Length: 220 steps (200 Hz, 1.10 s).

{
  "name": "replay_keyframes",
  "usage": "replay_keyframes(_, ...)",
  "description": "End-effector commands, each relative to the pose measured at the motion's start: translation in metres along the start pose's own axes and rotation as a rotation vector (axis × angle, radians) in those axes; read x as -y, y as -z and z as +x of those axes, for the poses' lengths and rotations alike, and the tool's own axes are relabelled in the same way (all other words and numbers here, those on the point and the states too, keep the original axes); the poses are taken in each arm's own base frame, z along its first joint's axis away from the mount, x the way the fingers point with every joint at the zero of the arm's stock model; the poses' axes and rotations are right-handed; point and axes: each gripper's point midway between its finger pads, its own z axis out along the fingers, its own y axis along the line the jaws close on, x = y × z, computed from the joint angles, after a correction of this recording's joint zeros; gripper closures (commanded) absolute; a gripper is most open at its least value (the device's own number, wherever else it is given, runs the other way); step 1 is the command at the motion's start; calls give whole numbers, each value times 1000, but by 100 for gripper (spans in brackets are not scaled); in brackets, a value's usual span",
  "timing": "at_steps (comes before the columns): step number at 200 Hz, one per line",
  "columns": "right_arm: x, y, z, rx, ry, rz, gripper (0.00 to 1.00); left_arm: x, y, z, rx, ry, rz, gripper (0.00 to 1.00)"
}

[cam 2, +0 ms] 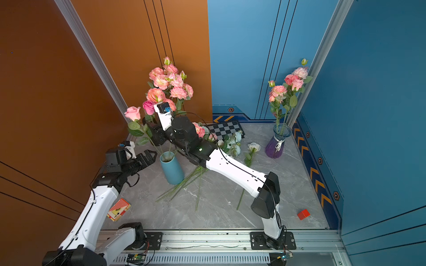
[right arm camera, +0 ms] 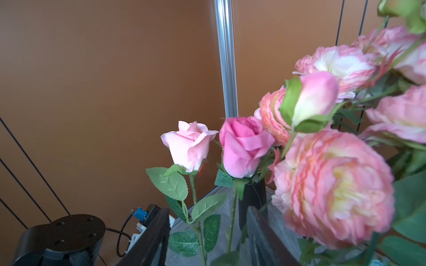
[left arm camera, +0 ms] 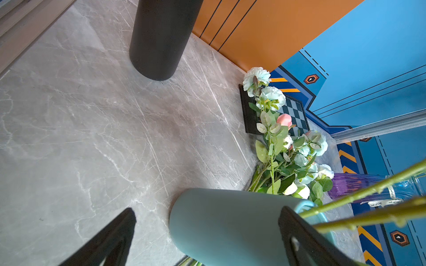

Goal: Place the pink flowers into the vase
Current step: Place the flower in the vase.

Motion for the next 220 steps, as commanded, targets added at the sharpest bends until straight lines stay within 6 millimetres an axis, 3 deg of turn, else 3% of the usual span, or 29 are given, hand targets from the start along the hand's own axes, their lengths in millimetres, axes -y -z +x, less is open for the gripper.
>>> replay_keyframes(1, -11, 27, -50, 80, 37, -12, 35, 3, 1, 2, -5, -14, 10, 1)
replay_keyframes(34, -25, 68, -104, 179, 105, -11, 25, 3, 1, 3, -7, -16, 12, 1)
replay_keyframes(57, -12, 109, -140, 246, 142, 63, 17, 2, 1, 4, -9, -15, 10, 1)
replay_keyframes(81, 39, 155, -164, 307, 145, 253, 7, 1, 0, 4, -10, -14, 8, 1)
replay_keyframes(94, 100, 183, -170, 336, 56, 414, 6, 2, 0, 5, -13, -16, 9, 1)
replay_keyframes(108, 188, 211, -145, 330, -130, 581, 6, 2, 0, 4, -13, -17, 9, 1)
replay_keyframes(119, 251, 228, -111, 309, -306, 679, 6, 2, -1, 4, -13, -17, 7, 1)
replay_keyframes(129, 293, 232, -73, 267, -423, 729, 7, 1, -2, 6, -19, -18, 6, 1)
replay_keyframes(143, 329, 220, -15, 157, -532, 762, 9, 1, -3, 6, -24, -18, 5, 1)
replay_keyframes(160, 346, 191, 50, 0, -605, 768, 11, 1, -4, 6, -26, -18, 4, 1)
replay_keyframes(179, 345, 152, 116, -177, -673, 723, 13, 1, -4, 5, -24, -19, 2, 1)
replay_keyframes(204, 320, 101, 186, -368, -778, 610, 12, 0, -5, 5, -26, -20, -5, 1)
replay_keyframes(220, 296, 78, 220, -456, -835, 545, 10, -2, -5, 5, -27, -23, -10, 1)
